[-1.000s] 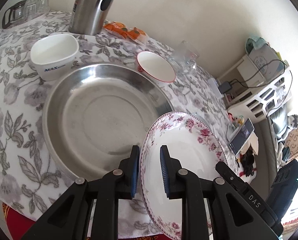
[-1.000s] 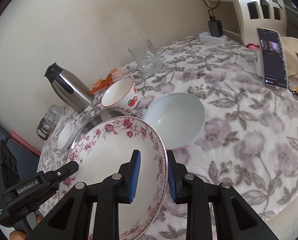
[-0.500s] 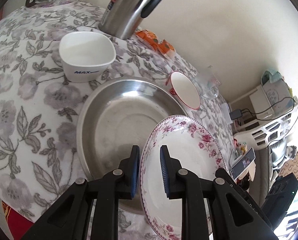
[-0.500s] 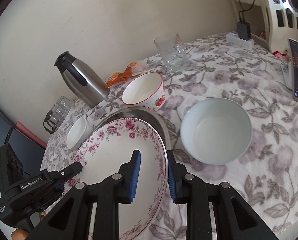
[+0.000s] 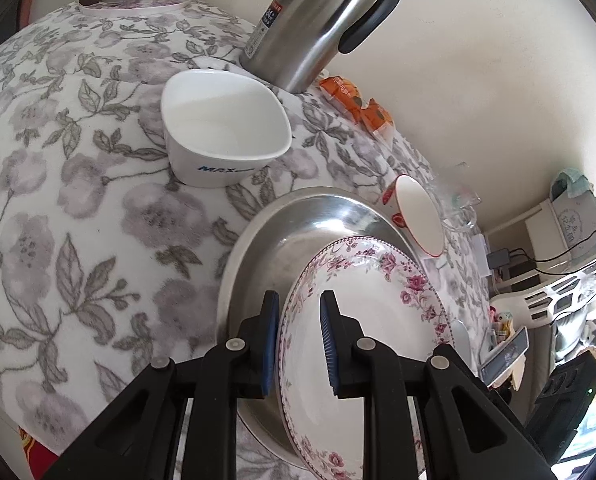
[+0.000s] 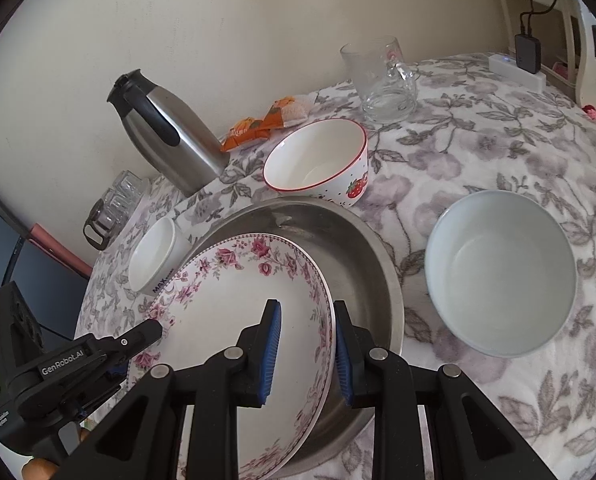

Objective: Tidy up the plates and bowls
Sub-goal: 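Carry the rose-rimmed plate with both grippers over the steel tray and lower it in, then open both grippers to release the plate inside the steel tray, then move both grippers toward the red-rimmed strawberry bowl, then close both grippers on the rim of the red-rimmed bowl, then lift the red-rimmed bowl with both grippers and carry it over the steel tray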

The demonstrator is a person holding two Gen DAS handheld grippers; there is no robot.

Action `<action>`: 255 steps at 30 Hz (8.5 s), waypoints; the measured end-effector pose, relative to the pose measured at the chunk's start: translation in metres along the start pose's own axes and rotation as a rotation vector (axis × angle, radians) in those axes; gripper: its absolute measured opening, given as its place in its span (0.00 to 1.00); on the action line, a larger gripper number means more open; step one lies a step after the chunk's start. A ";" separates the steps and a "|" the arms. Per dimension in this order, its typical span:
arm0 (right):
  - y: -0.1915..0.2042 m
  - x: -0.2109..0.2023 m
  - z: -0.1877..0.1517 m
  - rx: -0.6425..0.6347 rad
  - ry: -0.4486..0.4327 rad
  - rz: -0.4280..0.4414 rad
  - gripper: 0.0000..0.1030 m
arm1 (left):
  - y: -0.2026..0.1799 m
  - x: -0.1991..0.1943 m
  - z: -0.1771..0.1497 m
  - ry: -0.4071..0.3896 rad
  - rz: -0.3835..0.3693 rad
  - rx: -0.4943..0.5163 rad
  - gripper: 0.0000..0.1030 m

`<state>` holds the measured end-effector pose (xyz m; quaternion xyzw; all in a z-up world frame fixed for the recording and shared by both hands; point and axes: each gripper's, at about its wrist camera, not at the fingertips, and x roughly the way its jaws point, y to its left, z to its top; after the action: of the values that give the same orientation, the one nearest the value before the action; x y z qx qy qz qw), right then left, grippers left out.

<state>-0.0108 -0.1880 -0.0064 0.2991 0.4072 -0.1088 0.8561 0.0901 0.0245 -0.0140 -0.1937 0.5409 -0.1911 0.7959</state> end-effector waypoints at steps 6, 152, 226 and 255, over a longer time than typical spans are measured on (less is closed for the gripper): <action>-0.006 0.014 0.003 0.025 0.020 -0.003 0.26 | -0.002 0.010 0.004 0.006 0.024 0.018 0.21; -0.037 0.037 0.096 0.031 -0.151 -0.185 1.00 | -0.128 0.080 0.069 -0.142 0.175 0.411 0.94; -0.021 0.033 0.111 -0.027 -0.049 -0.096 0.23 | -0.190 0.094 0.056 -0.056 0.144 0.586 0.09; 0.049 -0.090 0.047 -0.134 -0.144 -0.052 0.22 | -0.132 -0.053 0.002 -0.189 -0.005 0.448 0.10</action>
<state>-0.0174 -0.1825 0.1059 0.2220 0.3588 -0.1250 0.8980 0.0617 -0.0604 0.0959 -0.0305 0.4075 -0.2892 0.8657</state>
